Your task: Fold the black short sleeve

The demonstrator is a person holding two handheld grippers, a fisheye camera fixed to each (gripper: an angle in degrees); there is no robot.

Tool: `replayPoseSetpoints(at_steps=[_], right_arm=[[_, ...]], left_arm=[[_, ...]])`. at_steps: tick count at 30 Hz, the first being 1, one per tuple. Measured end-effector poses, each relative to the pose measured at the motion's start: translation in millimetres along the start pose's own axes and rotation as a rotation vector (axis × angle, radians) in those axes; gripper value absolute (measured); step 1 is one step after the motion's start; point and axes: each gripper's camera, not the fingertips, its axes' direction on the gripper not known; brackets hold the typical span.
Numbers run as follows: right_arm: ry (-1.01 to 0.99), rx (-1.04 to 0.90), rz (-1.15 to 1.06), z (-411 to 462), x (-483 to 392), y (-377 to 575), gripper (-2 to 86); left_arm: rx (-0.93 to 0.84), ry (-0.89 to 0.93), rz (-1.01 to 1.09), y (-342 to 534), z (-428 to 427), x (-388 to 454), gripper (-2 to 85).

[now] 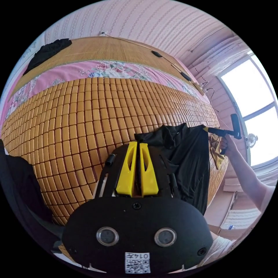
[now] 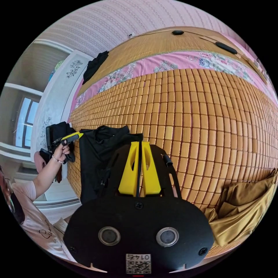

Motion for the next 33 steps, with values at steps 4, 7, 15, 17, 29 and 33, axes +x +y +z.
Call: replayPoseSetpoints(at_steps=[4,7,15,17,29,33], right_arm=[[0.019,0.070,-0.027,-25,-12,7,0.6],[-0.005,0.128,-0.041,-44,-21,30,0.6],[-0.137,0.151,-0.129,-87,-54,213,0.7],[-0.171,0.106,-0.049,-83,-53,277,0.7],[0.037,-0.102,0.113,22,-53,431,0.7],[0.061,-0.028,0.014,4,-71,446,0.7]], left_arm=[[0.082,-0.038,0.030,6,-24,1,-1.0],[0.115,-0.022,0.055,17,-42,-2,-1.0],[0.062,0.165,0.328,140,-111,6,-0.7],[-0.025,0.240,0.319,194,-113,4,-0.8],[-0.272,0.296,0.194,359,-30,-27,-0.8],[-0.165,0.338,0.243,374,-45,-31,-0.9]])
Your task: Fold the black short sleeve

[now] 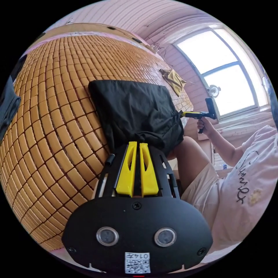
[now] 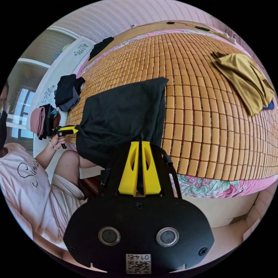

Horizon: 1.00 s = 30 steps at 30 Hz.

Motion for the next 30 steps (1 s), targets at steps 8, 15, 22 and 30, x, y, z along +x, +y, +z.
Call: replayPoseSetpoints(at_steps=[8,15,22,30], right_arm=[[0.055,0.128,-0.171,-48,-56,64,1.1],[0.104,-0.144,-0.072,30,-37,108,3.0],[0.174,-0.020,-0.064,15,-33,113,8.6],[0.105,0.189,0.062,35,-4,47,13.9]], left_arm=[[0.147,-0.115,0.187,47,-55,62,-0.8],[-0.071,-0.150,0.134,92,12,55,1.7],[-0.066,-0.246,0.016,98,3,48,6.3],[0.142,-0.313,-0.112,30,-7,7,7.3]])
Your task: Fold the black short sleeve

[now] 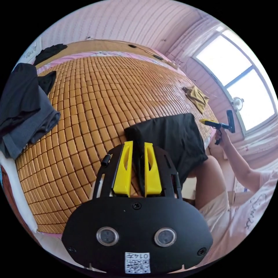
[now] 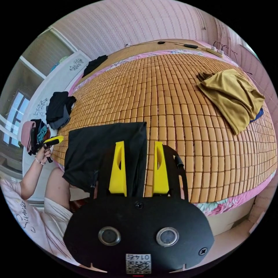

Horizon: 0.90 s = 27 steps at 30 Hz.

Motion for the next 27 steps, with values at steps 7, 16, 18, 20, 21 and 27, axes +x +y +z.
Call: replayPoseSetpoints(at_steps=[7,16,18,20,21,27], right_arm=[[-0.012,-0.008,-0.010,38,-3,-6,10.9],[-0.108,0.033,-0.099,32,-21,-8,1.2],[-0.116,0.058,-0.120,27,-29,-14,1.0],[-0.110,0.091,-0.132,23,-38,-26,0.9],[-0.112,0.095,-0.132,23,-40,-30,0.9],[-0.005,0.039,-0.112,52,-59,-67,1.8]], left_arm=[[-0.065,0.004,-0.113,-20,55,-7,3.5],[0.124,0.085,-0.193,-8,30,-18,-0.9],[0.158,0.056,-0.160,-14,21,-14,-0.9],[0.178,0.025,-0.127,-26,13,-10,-0.9],[0.181,0.016,-0.122,-30,12,-9,-0.9],[0.119,-0.044,-0.113,-60,34,-20,1.0]])
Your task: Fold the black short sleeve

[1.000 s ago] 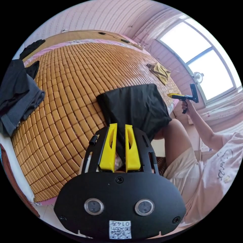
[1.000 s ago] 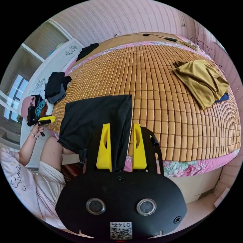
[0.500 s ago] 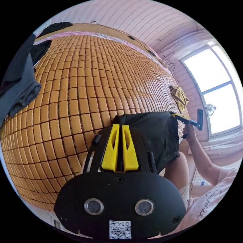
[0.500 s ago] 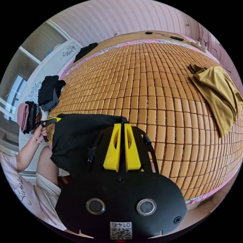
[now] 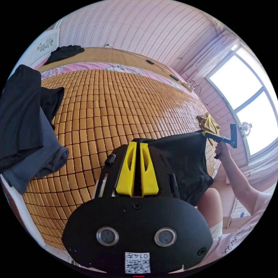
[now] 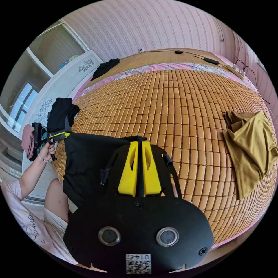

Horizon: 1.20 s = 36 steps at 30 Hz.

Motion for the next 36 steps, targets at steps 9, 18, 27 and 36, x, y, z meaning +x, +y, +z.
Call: replayPoseSetpoints(at_steps=[9,18,27,36], right_arm=[[0.100,-0.087,-0.313,-17,-81,89,8.2],[0.207,-0.272,-0.307,34,-126,159,9.3],[0.176,-0.121,-0.383,-19,-157,145,1.5],[0.133,-0.307,-0.344,29,-150,136,1.4]], left_arm=[[-0.066,-0.118,0.230,58,-4,35,6.3],[-0.236,-0.064,0.296,149,15,71,7.7],[-0.183,-0.010,0.323,154,4,77,-0.8],[-0.331,0.019,0.420,172,39,87,-0.9]])
